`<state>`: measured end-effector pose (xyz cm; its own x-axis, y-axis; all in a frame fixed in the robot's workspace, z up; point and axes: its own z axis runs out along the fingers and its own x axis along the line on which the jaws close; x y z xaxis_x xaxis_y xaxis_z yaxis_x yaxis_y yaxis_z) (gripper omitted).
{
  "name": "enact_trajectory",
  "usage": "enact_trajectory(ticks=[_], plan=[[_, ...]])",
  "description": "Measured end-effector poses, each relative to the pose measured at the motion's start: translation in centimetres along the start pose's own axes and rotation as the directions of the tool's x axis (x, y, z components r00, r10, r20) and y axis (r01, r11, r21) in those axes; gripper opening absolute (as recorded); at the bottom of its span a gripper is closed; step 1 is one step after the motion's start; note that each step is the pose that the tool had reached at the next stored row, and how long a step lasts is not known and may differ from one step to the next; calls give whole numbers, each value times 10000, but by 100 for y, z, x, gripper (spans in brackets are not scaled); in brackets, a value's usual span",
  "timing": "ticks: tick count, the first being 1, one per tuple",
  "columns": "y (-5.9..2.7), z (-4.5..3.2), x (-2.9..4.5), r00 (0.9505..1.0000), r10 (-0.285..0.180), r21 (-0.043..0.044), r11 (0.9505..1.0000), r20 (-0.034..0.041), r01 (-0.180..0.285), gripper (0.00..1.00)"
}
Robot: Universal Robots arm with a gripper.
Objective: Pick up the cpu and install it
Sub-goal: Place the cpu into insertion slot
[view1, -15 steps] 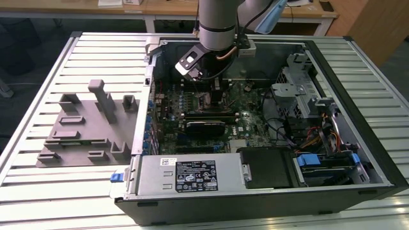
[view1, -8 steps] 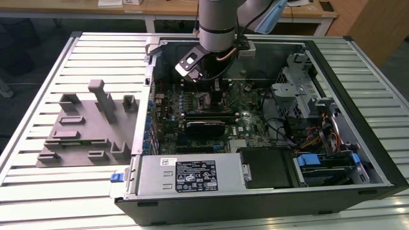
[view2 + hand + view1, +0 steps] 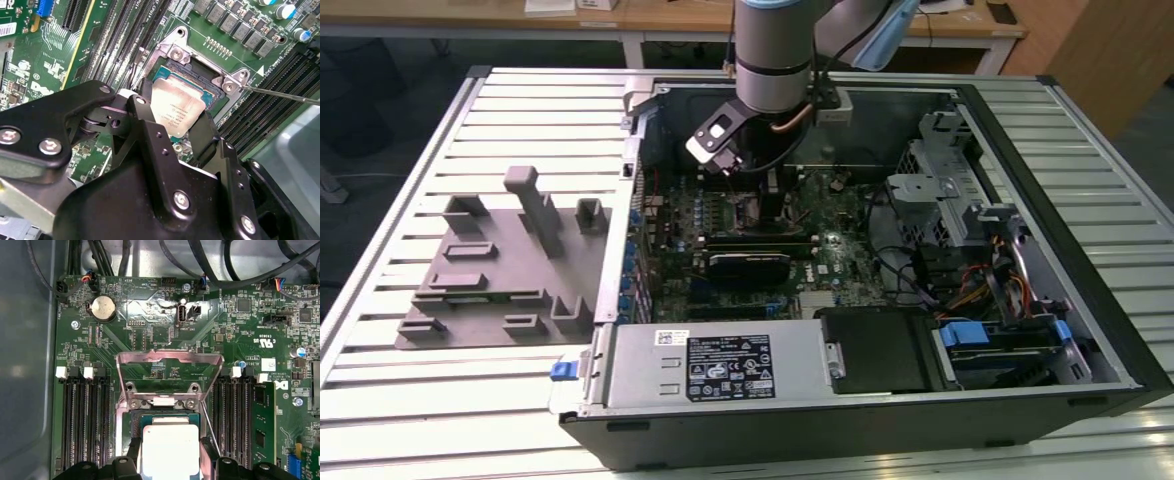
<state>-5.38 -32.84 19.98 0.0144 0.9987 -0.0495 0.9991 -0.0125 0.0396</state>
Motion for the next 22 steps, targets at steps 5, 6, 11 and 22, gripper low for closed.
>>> enact_trajectory(ticks=[5, 6, 11, 22], plan=[[-3, 24, 1, 10000, 4, 1, 10000, -75, -4, 54], [-4, 27, 1, 10000, 4, 1, 10000, -96, -4, 54], [-6, 38, 4, 9999, 6, 3, 10000, -154, -6, 54], [-14, 52, 19, 9998, 7, 2, 10000, -177, -7, 54]])
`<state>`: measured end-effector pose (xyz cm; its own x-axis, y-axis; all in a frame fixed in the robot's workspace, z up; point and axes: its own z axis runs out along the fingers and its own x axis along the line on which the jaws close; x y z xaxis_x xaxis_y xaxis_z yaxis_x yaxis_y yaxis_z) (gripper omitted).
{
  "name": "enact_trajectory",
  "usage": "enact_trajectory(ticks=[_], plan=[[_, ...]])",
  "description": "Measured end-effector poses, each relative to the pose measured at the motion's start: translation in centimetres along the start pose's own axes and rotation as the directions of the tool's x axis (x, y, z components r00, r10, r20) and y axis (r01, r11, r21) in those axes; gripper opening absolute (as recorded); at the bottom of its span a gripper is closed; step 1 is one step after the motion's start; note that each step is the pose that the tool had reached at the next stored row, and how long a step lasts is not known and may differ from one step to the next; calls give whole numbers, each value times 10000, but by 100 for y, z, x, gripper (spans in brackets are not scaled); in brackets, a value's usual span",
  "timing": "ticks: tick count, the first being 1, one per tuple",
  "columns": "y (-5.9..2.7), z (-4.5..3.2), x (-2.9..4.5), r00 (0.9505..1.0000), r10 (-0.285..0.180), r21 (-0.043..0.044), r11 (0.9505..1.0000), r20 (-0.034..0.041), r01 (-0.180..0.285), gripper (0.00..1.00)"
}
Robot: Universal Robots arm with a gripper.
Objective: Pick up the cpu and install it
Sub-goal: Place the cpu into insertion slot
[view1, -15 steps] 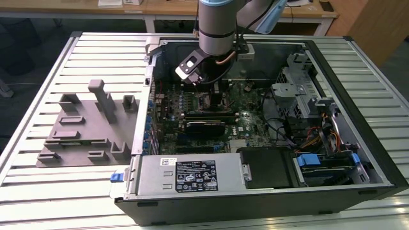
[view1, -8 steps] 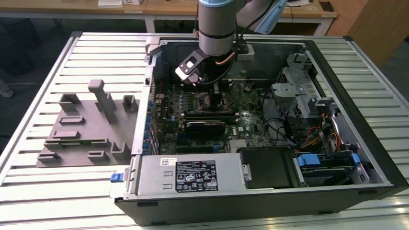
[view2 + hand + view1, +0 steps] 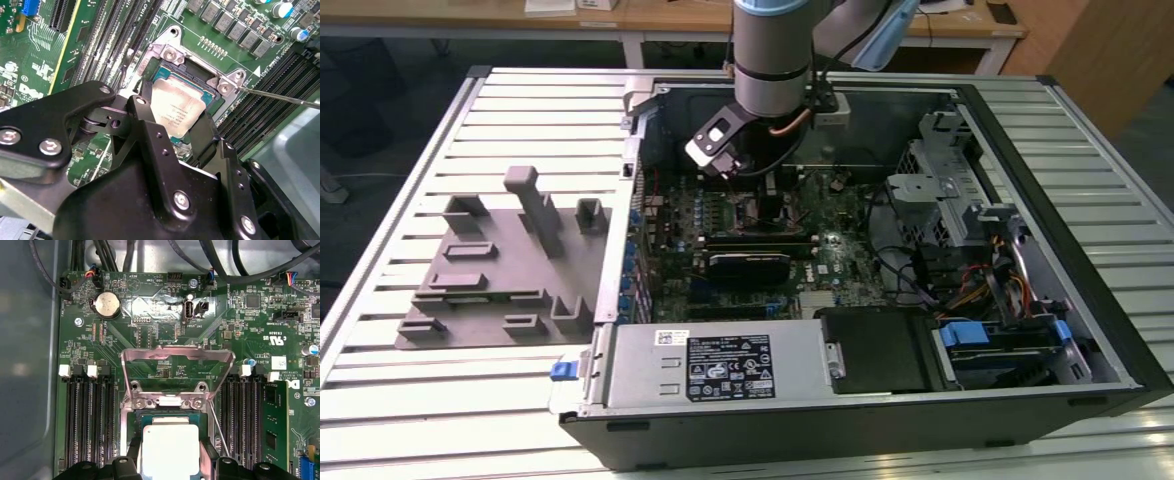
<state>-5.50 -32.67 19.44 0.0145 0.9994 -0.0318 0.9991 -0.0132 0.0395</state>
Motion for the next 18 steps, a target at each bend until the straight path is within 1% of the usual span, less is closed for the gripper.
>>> enact_trajectory(ticks=[4, 8, 18], plan=[[-1, 2, 13, 10000, 0, 0, 10000, 0, 0, 54], [-2, 14, 14, 10000, 0, 3, 10000, 3, 0, 54], [-2, 17, 15, 10000, 0, 4, 10000, 2, 0, 54]])
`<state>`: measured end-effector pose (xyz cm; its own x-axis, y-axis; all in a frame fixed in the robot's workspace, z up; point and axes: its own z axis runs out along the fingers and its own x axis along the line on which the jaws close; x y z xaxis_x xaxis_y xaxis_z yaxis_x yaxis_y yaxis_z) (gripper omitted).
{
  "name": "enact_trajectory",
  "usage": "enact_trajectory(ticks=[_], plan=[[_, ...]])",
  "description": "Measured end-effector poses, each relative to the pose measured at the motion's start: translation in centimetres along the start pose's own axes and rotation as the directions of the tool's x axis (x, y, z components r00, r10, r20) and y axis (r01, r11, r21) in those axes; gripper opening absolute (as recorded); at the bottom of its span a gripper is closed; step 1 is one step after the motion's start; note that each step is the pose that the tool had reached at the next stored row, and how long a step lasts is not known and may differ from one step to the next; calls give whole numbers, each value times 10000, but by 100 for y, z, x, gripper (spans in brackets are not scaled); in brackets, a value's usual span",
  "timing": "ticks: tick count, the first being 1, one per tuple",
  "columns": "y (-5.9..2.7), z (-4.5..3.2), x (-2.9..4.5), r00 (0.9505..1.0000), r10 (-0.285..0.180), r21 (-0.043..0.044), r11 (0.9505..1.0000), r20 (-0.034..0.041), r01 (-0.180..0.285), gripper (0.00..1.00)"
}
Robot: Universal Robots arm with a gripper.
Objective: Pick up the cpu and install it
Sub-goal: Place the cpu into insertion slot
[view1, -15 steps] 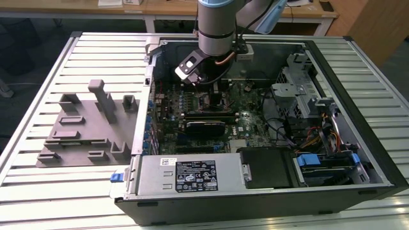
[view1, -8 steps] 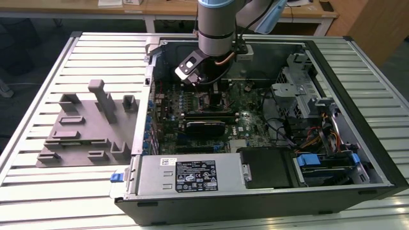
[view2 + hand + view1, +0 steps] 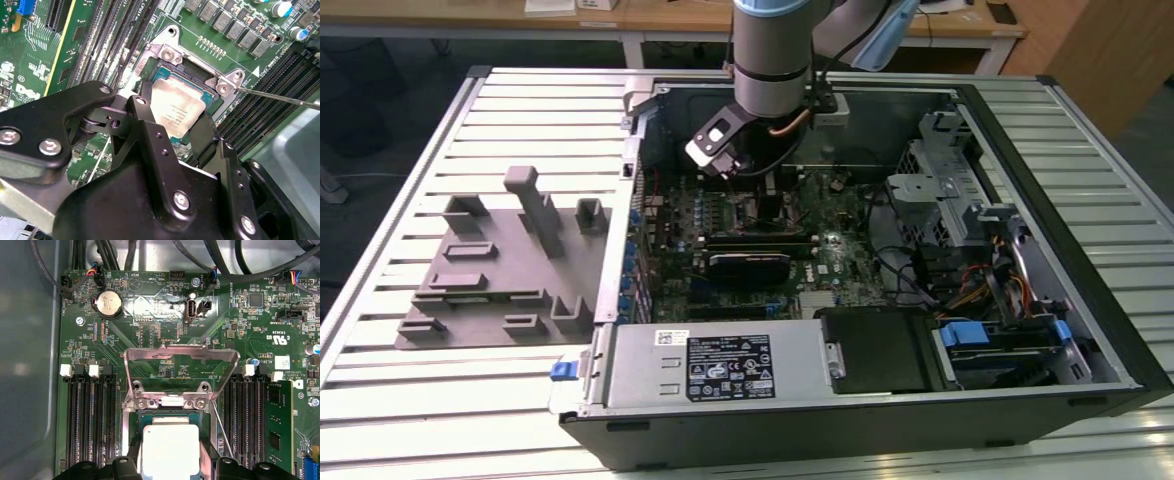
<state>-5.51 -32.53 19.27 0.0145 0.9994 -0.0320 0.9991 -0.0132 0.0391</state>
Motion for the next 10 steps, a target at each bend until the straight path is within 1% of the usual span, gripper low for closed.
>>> enact_trajectory(ticks=[10], plan=[[18, 1, 0, 10000, 18, 0, 10000, 0, -18, 54]])
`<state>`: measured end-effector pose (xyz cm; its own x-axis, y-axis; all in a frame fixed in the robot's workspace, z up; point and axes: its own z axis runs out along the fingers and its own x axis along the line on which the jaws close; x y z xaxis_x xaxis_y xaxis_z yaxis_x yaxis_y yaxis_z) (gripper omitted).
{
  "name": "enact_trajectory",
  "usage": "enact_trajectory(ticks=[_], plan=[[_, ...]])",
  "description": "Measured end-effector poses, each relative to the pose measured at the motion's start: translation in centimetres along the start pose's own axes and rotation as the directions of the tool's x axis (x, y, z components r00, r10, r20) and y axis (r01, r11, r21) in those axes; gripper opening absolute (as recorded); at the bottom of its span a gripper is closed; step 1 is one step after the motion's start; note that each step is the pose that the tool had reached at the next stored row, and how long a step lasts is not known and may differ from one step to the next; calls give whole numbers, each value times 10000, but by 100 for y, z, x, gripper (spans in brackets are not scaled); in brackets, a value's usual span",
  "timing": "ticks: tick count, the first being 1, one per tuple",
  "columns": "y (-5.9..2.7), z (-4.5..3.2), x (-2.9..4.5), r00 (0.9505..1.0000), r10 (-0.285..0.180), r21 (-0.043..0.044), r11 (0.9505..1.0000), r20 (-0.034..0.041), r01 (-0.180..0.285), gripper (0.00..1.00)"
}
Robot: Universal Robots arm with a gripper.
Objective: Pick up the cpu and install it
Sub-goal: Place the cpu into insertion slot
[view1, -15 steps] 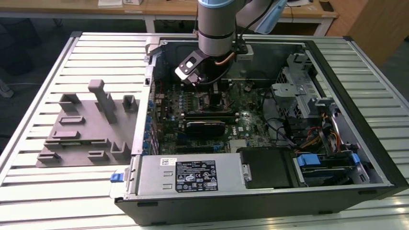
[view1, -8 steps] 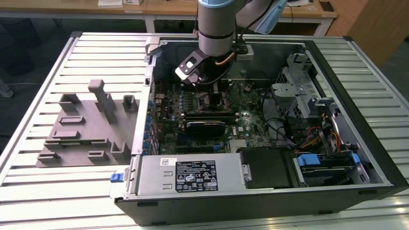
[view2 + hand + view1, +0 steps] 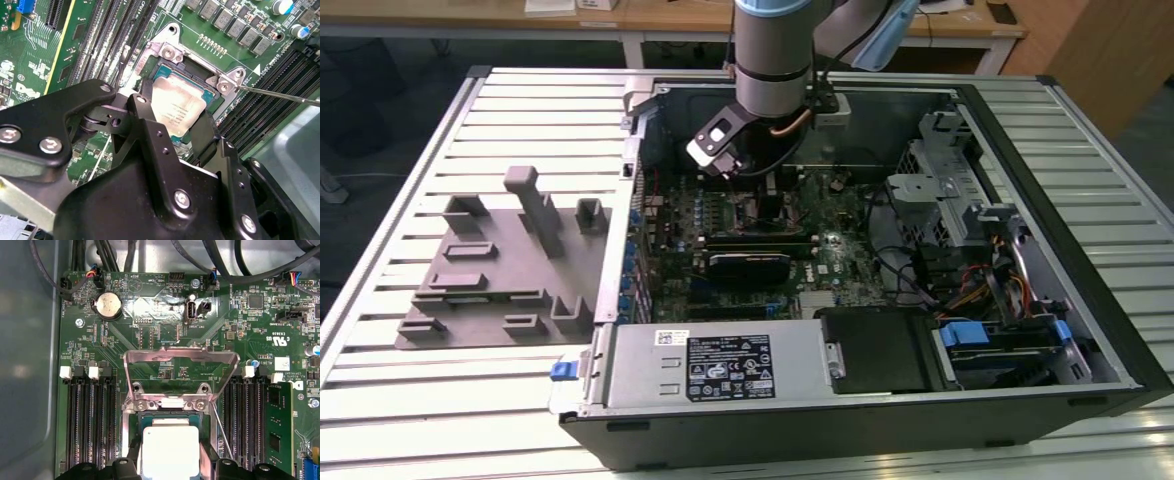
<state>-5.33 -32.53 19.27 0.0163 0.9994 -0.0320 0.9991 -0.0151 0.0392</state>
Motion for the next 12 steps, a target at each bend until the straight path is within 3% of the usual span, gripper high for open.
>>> enact_trajectory(ticks=[8, 9, 12], plan=[[3, 1, 1, 10000, 1, -1, 10000, -2, -1, 55], [3, 1, 1, 10000, 1, -1, 10000, -1, -1, 62], [3, 0, 0, 10000, 1, 0, 10000, 1, -1, 62]])
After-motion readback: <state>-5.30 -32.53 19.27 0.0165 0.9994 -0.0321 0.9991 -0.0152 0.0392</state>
